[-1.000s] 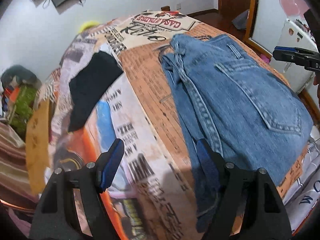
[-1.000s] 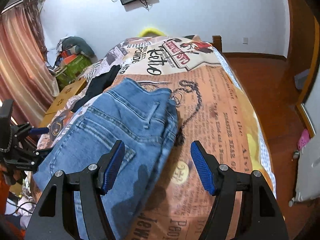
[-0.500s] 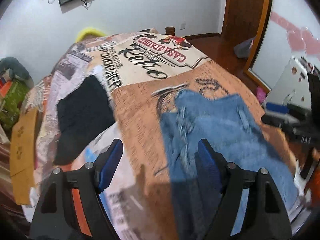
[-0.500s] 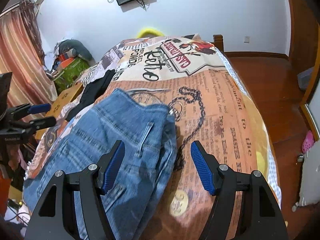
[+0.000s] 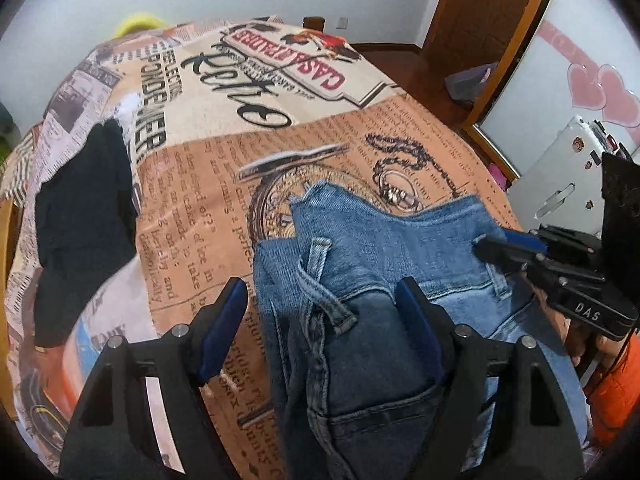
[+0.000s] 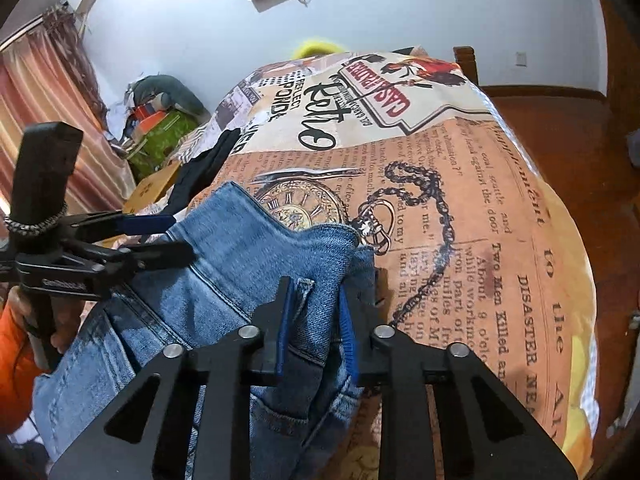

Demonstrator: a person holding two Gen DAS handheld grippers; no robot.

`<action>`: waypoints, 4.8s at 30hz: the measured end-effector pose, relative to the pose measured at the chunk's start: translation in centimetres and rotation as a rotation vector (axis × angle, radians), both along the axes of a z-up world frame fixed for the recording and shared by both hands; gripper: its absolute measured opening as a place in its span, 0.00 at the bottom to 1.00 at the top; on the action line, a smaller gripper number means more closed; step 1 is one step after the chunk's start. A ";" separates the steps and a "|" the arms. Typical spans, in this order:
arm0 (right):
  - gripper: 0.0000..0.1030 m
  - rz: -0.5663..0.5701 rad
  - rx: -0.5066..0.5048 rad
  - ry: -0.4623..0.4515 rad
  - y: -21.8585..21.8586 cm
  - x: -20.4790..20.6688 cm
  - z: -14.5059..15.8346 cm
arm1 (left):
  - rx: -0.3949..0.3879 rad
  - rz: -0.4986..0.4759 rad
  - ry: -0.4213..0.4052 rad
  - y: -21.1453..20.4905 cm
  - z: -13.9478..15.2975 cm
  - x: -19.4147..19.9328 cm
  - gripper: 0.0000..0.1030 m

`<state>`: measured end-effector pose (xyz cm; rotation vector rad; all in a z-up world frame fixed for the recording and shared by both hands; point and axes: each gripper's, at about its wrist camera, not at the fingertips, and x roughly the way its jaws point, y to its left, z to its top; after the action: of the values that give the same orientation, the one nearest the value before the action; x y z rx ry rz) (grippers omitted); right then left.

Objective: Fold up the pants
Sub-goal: 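Grasp the folded jeans edge with the right tool while the left tool pinches the waistband, then lift the folded jeans with both tools and carry them across the bed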

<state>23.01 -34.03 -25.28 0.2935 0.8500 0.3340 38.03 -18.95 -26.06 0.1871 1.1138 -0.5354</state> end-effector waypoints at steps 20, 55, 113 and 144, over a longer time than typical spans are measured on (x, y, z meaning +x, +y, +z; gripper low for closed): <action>0.25 -0.054 -0.169 0.030 -1.5 0.3 1.3 | 0.029 0.029 -0.018 0.5 1.1 -0.3 0.71; 0.61 0.041 0.004 0.183 2.3 -11.8 -0.7 | 0.033 -0.036 -0.029 2.8 2.2 -12.6 0.72; 0.42 0.090 0.204 0.246 -0.2 -3.0 -2.4 | -0.127 -0.074 0.215 0.7 -0.4 -5.0 0.68; 0.51 0.272 0.089 0.229 7.8 -2.1 -0.7 | -0.176 0.045 0.240 12.7 2.1 -8.5 0.59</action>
<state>20.92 -26.24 -25.97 0.3032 1.1060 0.6007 29.51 -6.27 -23.99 -0.0572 1.2930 -0.6238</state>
